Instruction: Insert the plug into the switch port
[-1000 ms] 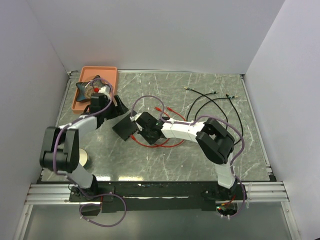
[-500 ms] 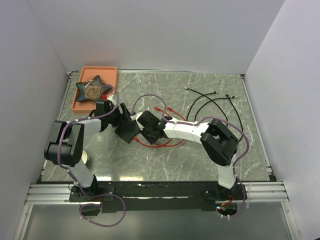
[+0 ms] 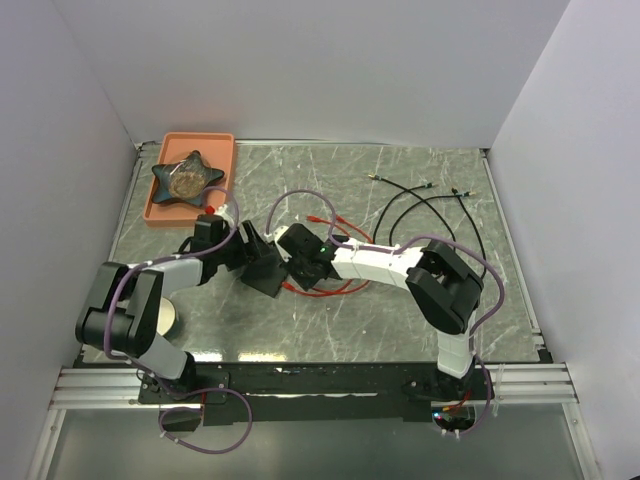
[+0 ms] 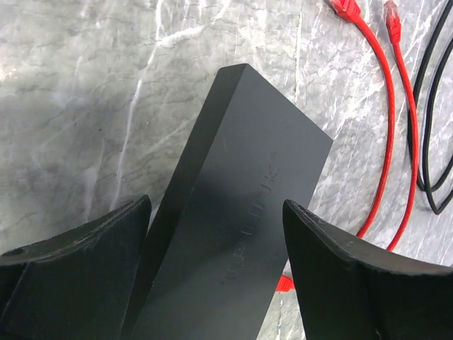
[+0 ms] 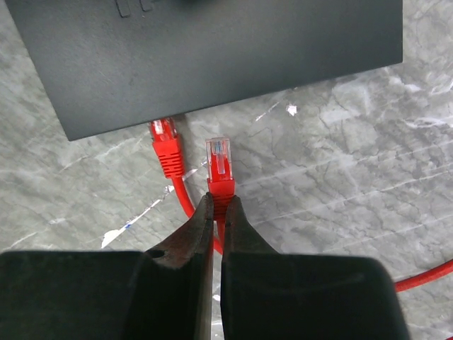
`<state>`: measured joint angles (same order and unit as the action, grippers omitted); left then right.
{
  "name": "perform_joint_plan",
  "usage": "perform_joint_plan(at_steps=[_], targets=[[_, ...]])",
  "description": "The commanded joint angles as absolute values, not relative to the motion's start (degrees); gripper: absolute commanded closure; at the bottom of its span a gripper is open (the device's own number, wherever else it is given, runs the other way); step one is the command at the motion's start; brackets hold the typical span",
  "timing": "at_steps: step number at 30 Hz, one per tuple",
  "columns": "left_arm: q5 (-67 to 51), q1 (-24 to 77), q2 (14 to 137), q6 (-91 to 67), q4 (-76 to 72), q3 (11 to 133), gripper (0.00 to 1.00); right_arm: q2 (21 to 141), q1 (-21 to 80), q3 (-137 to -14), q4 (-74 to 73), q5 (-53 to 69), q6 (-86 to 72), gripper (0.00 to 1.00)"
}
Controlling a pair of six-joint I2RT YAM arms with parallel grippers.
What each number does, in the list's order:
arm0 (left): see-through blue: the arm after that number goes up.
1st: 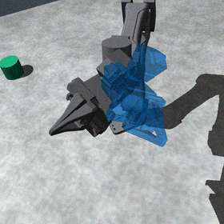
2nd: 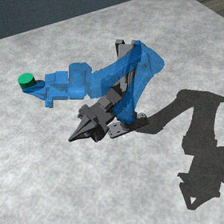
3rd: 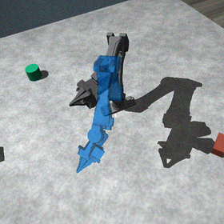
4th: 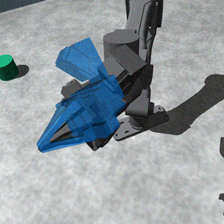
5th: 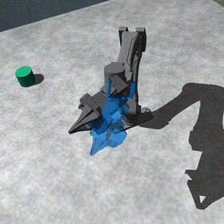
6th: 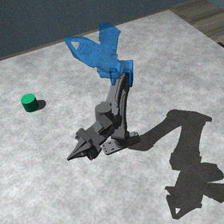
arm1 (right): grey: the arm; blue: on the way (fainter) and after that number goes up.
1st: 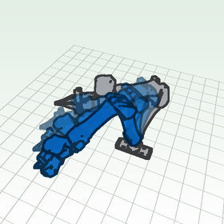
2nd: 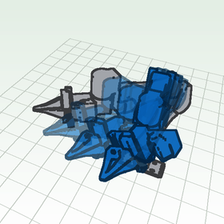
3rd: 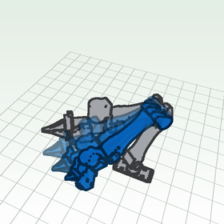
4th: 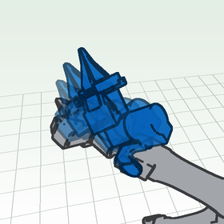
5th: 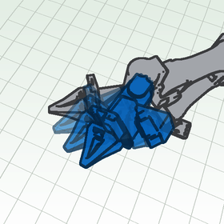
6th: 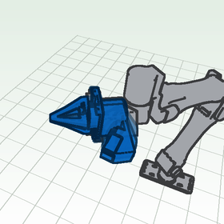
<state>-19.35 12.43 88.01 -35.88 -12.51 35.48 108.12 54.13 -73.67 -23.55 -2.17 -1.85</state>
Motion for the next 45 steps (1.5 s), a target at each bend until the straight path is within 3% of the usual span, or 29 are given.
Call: perform_joint_plan(at_steps=[1, 17, 45], targets=[[-16.09, 12.39, 86.22, -37.0, -13.97, 33.93, 0.18, 105.73, 54.58, -72.25, -21.8, -4.65, -1.06, 1.0], [-16.53, 12.39, 82.88, -40.43, -19.86, 25.23, 0.17, 108.19, 54.58, -72.77, -18.19, -4.13, -0.97, 1.0], [-18.46, 12.39, 85.08, -39.02, -20.48, 25.84, 0.18, 111.71, 55.2, -76.2, -15.82, -5.54, -2.55, 1.0]])
